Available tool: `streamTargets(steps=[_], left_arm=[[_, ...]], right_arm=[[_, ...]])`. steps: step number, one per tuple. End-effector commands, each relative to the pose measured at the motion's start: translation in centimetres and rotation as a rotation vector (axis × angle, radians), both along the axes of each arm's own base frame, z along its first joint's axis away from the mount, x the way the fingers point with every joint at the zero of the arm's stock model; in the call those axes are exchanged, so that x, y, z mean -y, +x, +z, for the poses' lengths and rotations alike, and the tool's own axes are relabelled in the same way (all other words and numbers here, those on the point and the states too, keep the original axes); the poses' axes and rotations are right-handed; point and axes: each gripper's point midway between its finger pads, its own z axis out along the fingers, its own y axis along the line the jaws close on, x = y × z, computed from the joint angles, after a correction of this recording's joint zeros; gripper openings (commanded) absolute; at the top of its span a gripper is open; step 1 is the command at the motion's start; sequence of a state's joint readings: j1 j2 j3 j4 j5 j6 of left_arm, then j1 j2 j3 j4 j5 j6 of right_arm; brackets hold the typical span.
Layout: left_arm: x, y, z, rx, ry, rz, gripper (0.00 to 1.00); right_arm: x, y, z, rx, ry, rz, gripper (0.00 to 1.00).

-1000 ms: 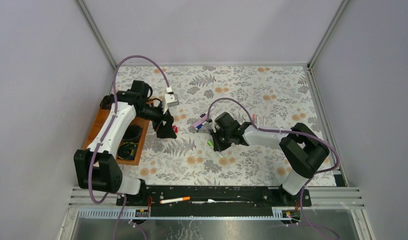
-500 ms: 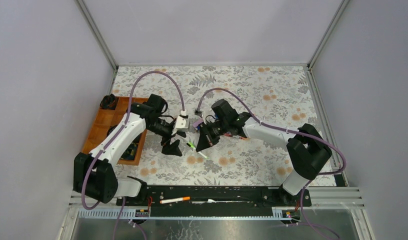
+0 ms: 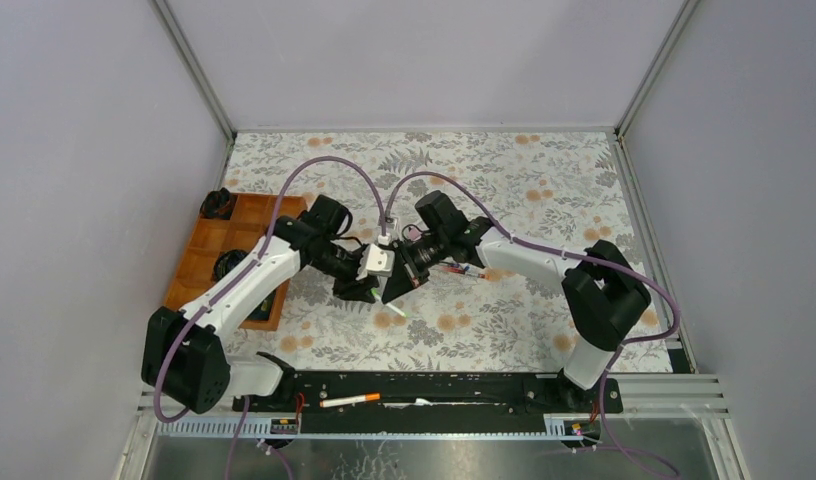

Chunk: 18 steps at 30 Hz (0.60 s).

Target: Open the pen caps

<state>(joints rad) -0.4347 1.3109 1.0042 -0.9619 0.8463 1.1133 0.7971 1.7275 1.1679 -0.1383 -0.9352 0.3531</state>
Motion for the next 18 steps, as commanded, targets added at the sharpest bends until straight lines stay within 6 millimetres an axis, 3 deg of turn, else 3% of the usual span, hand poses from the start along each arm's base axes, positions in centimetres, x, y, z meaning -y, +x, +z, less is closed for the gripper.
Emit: streamTargets(steps=[1, 3, 4, 5, 7, 10, 14, 16, 18], left_arm=[[0.3, 1.3, 0.0, 0.096, 0.007, 0.012, 0.37], [0.2, 1.2, 0.0, 0.104, 0.012, 0.012, 0.17], [0.2, 1.2, 0.1, 0.11, 0.013, 0.011, 0.04], [0.2, 1.2, 0.1, 0.112, 0.012, 0.011, 0.0], [0.3, 1.1, 0.4, 0.12, 0.007, 0.009, 0.0], [0.3, 0.8, 0.6, 0.118, 0.004, -0.006, 0.0], [0.5, 0.5, 0.9, 0.105, 0.005, -0.025, 0.0], [0.4, 0.5, 0.8, 0.11, 0.016, -0.035, 0.0], [0.0, 0.6, 0.6, 0.122, 0.037, -0.039, 0.0]], right_arm=[[-0.6, 0.1, 1.8, -0.01, 0.054, 0.023, 0.0], [-0.5, 0.1, 1.7, -0.015, 0.051, 0.021, 0.02], [-0.5, 0.0, 1.5, -0.02, 0.049, 0.019, 0.09], [-0.5, 0.0, 1.4, -0.026, 0.047, 0.017, 0.18], [-0.5, -0.2, 1.1, -0.046, 0.047, 0.02, 0.31], [-0.5, -0.7, 0.8, -0.092, 0.056, 0.047, 0.38], [-0.6, -1.2, 1.0, -0.124, 0.07, 0.085, 0.37], [-0.4, -1.2, 0.9, -0.114, 0.059, 0.095, 0.28], [-0.1, -1.3, 0.7, -0.115, 0.042, 0.095, 0.09]])
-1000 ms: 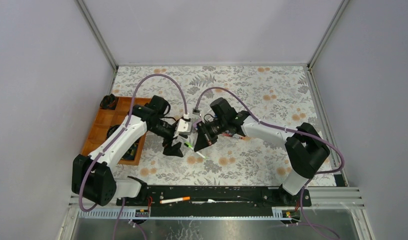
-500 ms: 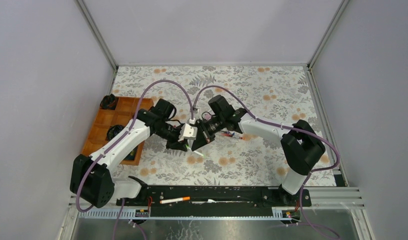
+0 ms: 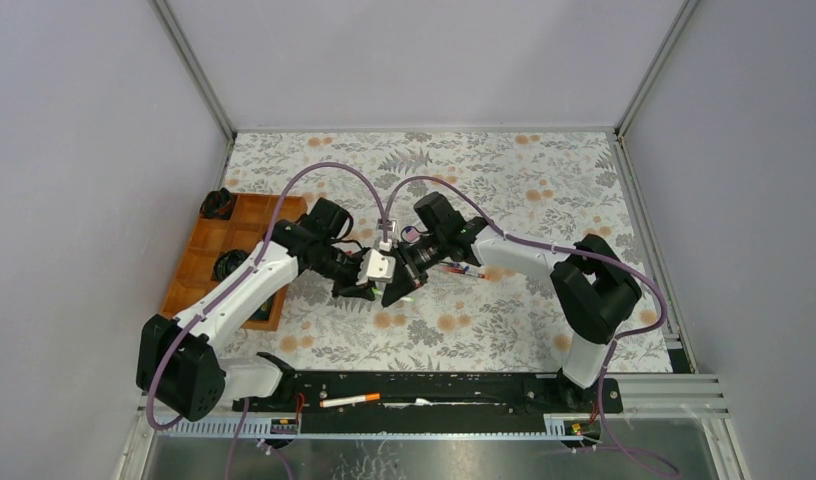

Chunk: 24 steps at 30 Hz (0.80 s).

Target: Open the pen caps

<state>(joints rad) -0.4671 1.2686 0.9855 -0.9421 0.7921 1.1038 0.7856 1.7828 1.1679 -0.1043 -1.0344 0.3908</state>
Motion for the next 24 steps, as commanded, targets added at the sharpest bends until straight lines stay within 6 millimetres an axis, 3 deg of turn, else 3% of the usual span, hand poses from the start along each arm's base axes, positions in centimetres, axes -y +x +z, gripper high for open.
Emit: streamTargets(steps=[1, 7, 12, 16, 19, 22, 24], left_arm=[[0.0, 1.0, 0.5, 0.078, 0.021, -0.034, 0.0], [-2.5, 3.4, -0.2, 0.192, 0.149, -0.026, 0.0], [-7.2, 7.6, -0.5, 0.256, 0.238, 0.067, 0.0], [-9.8, 9.4, -1.1, 0.243, 0.257, 0.136, 0.0], [-9.9, 10.7, -2.0, 0.232, 0.224, 0.228, 0.0], [-9.9, 12.1, -3.7, 0.166, 0.212, 0.39, 0.0], [-10.3, 13.1, -5.1, 0.081, 0.219, 0.53, 0.0]], right_arm=[[0.3, -0.8, 1.0, -0.014, 0.008, 0.05, 0.0], [3.3, -0.2, 0.0, 0.01, -0.061, -0.014, 0.0], [6.3, 0.2, -1.2, 0.025, -0.141, -0.078, 0.0], [8.3, 1.1, -1.4, 0.043, -0.168, -0.143, 0.0], [10.0, 4.0, -1.6, 0.105, -0.227, -0.271, 0.0], [13.6, 9.8, -3.4, 0.237, -0.448, -0.538, 0.0], [15.9, 12.5, -4.1, 0.304, -0.564, -0.676, 0.0]])
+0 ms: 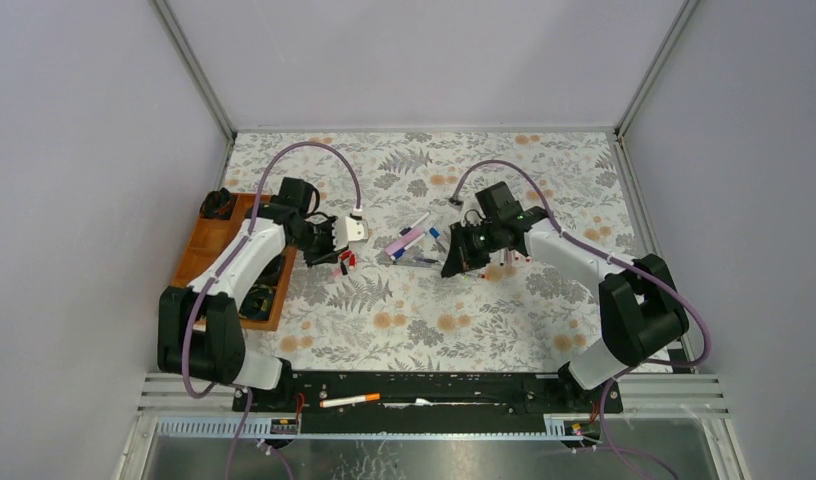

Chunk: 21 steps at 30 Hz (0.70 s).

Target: Open the pen caps

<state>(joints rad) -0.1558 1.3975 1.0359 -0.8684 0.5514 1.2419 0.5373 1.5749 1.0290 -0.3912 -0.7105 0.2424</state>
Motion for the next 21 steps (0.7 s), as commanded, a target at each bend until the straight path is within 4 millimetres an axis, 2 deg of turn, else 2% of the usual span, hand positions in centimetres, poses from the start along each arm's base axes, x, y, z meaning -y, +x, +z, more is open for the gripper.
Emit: streamTargets(steps=[1, 5, 6, 9, 12, 13, 14, 18, 21], left_arm=[[-1.0, 3.5, -3.0, -0.068, -0.032, 0.317, 0.0], [-2.5, 4.8, -5.4, -0.147, -0.055, 0.499, 0.0], [-2.8, 4.9, -5.8, -0.154, -0.054, 0.524, 0.0], [-3.2, 4.8, -7.2, -0.164, -0.041, 0.56, 0.01], [-3.4, 4.6, -8.2, -0.186, -0.028, 0.582, 0.07], [-3.5, 4.6, -8.6, -0.2, -0.022, 0.591, 0.1], [-3.4, 4.4, -9.2, -0.223, -0.019, 0.598, 0.24], [-3.0, 3.7, -9.3, -0.235, -0.037, 0.571, 0.47], [-2.6, 3.2, -9.2, -0.243, -0.052, 0.55, 0.57]], right_arm=[[6.0, 7.7, -0.8, 0.221, -0.323, -0.369, 0.0], [9.0, 11.1, -1.5, 0.311, -0.444, -0.531, 0.0], [9.6, 11.8, -2.2, 0.316, -0.481, -0.557, 0.0], [10.5, 13.5, -3.4, 0.326, -0.557, -0.588, 0.0], [11.3, 15.0, -4.5, 0.346, -0.622, -0.616, 0.0], [11.6, 15.4, -4.9, 0.351, -0.646, -0.624, 0.0], [12.5, 16.2, -6.0, 0.359, -0.715, -0.635, 0.0], [13.4, 16.8, -7.0, 0.368, -0.77, -0.649, 0.02], [13.8, 16.8, -7.7, 0.367, -0.8, -0.645, 0.07]])
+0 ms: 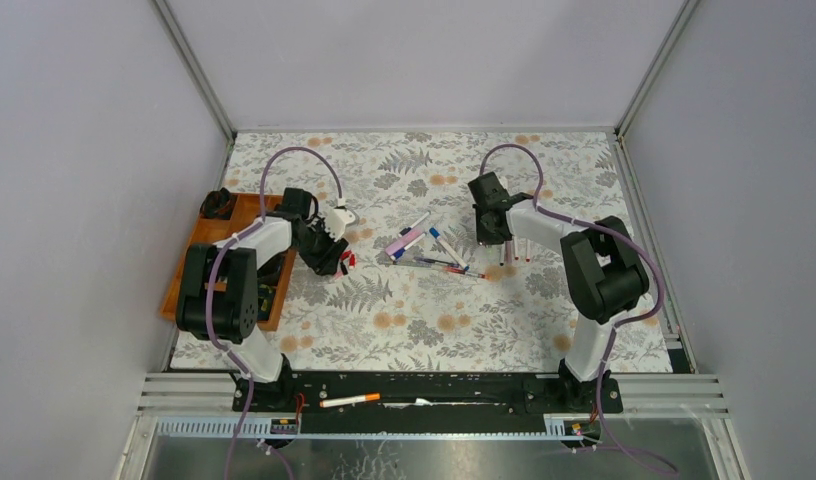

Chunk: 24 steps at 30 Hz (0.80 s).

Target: Open the pen caps

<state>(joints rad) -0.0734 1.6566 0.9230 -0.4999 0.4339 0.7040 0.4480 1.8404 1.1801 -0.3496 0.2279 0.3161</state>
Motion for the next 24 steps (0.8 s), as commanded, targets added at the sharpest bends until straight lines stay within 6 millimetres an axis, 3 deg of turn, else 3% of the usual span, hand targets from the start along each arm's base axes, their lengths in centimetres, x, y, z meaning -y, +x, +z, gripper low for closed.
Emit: streamTargets(steps=[1, 7, 10, 13, 17, 24], left_arm=[[0.6, 0.1, 0.1, 0.026, -0.032, -0.017, 0.57], [0.8, -0.1, 0.8, 0.021, -0.047, -0.029, 0.6], [1.0, 0.1, 2.1, 0.038, -0.055, -0.034, 0.61], [1.2, 0.7, 4.3, 0.068, -0.067, -0.035, 0.67], [1.8, 1.1, 7.9, 0.1, -0.113, -0.045, 0.85], [3.2, 1.0, 13.0, 0.154, -0.199, -0.069, 0.88]], right_arm=[[1.5, 1.9, 0.5, 0.056, -0.083, -0.041, 0.08], [2.3, 0.9, -1.0, 0.017, -0.115, -0.042, 0.17], [2.7, 0.4, -1.3, 0.005, -0.124, -0.044, 0.23], [2.9, 0.0, -1.2, 0.004, -0.128, -0.048, 0.24], [3.1, -0.3, -0.8, 0.01, -0.122, -0.048, 0.28], [3.3, -0.3, 0.7, 0.038, -0.127, -0.039, 0.23]])
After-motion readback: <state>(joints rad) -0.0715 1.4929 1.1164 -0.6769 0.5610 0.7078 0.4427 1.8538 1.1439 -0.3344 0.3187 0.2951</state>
